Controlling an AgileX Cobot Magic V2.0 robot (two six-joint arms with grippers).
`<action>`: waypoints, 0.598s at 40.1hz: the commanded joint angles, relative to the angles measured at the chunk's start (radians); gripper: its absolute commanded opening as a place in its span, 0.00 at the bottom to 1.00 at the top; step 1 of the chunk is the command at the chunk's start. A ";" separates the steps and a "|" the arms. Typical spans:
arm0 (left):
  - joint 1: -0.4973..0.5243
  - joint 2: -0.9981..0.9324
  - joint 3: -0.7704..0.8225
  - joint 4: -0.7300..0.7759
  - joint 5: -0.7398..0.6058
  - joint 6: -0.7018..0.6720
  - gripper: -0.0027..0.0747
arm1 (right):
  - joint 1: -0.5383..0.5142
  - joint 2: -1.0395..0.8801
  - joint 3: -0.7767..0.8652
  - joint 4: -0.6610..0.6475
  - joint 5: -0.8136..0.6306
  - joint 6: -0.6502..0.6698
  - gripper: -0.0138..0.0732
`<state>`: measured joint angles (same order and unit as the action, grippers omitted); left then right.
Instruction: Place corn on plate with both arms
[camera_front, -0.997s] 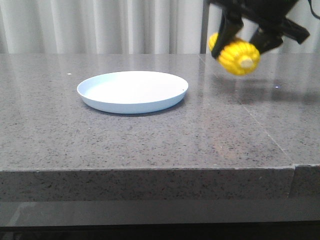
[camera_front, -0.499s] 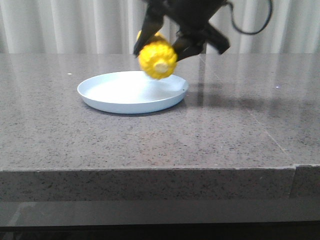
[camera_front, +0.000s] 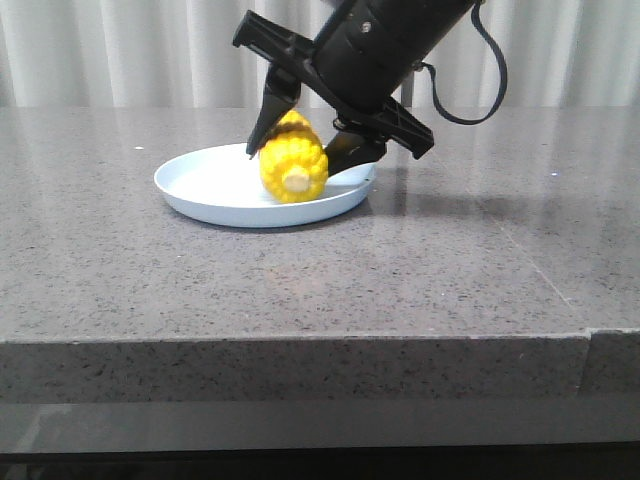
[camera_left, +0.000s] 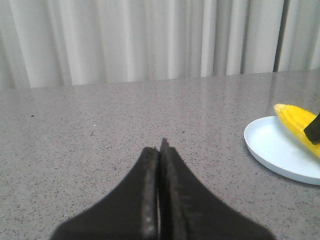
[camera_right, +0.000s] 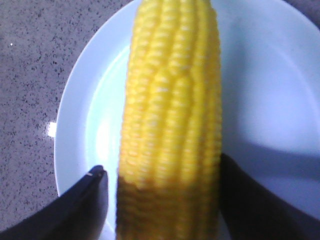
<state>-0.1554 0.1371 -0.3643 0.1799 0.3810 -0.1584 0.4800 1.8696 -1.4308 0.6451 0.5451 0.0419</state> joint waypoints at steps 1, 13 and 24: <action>0.001 0.012 -0.028 0.001 -0.083 -0.002 0.01 | -0.002 -0.063 -0.033 0.033 -0.032 -0.008 0.84; 0.001 0.012 -0.028 0.001 -0.083 -0.002 0.01 | -0.073 -0.157 -0.033 0.028 0.002 -0.008 0.85; 0.001 0.012 -0.028 0.001 -0.083 -0.002 0.01 | -0.192 -0.308 -0.033 -0.080 0.159 -0.049 0.67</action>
<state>-0.1554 0.1371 -0.3643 0.1816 0.3810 -0.1584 0.3208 1.6494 -1.4308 0.5948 0.6906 0.0166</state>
